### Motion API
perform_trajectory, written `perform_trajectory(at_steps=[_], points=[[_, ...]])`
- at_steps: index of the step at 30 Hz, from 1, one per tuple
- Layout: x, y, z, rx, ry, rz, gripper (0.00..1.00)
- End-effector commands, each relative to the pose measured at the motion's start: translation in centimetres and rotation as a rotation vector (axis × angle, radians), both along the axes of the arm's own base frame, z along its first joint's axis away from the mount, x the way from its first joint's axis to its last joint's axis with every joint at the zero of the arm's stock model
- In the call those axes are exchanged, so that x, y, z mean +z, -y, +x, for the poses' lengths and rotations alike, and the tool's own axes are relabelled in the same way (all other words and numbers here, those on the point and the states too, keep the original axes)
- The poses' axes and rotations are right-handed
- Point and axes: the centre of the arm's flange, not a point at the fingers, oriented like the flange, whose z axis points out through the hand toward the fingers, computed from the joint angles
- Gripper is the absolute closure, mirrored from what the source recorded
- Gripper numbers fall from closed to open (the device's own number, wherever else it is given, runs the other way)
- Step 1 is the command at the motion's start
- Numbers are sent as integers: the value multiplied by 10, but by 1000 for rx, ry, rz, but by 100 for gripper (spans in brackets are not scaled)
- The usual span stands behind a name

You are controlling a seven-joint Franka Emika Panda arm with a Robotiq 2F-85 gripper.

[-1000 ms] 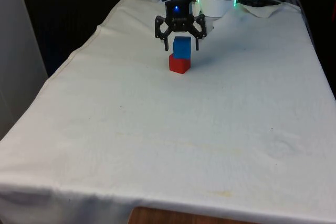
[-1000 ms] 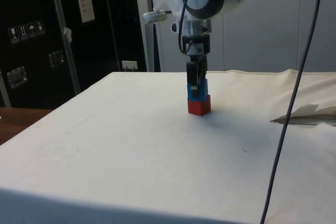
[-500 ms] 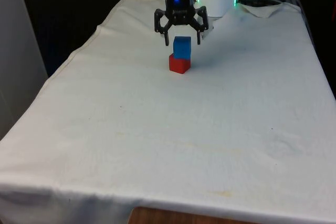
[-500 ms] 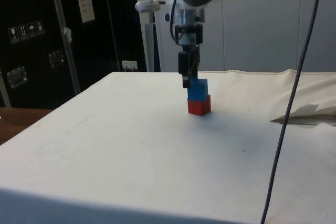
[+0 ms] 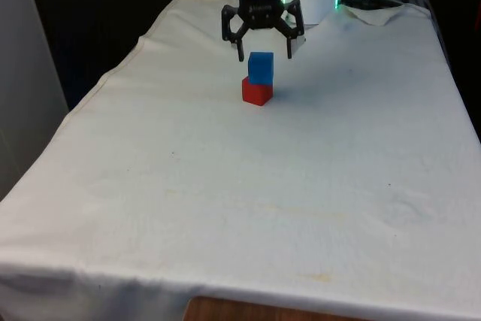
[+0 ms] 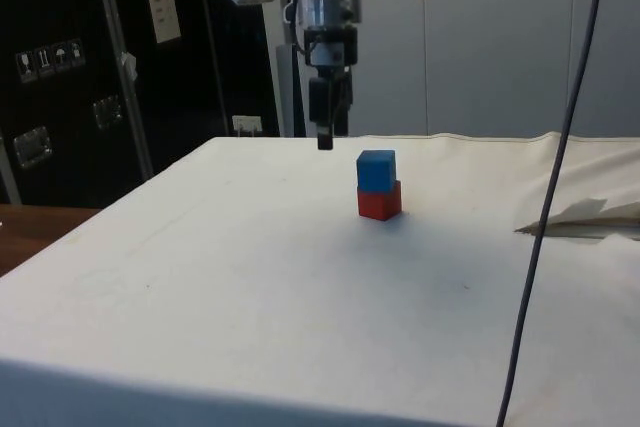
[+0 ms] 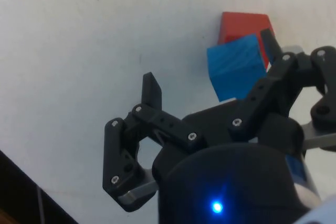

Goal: Stack the two cubes.

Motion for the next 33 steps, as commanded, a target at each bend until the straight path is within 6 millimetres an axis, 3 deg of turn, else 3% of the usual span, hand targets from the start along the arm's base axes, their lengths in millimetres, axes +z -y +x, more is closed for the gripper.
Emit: perform_trajectory(at_steps=[1, 20, 33], points=[[3, -2, 6, 1, -1, 1, 0], [37, -19, 53, 39, 34, 3, 0], [68, -29, 67, 52, 50, 10, 0]])
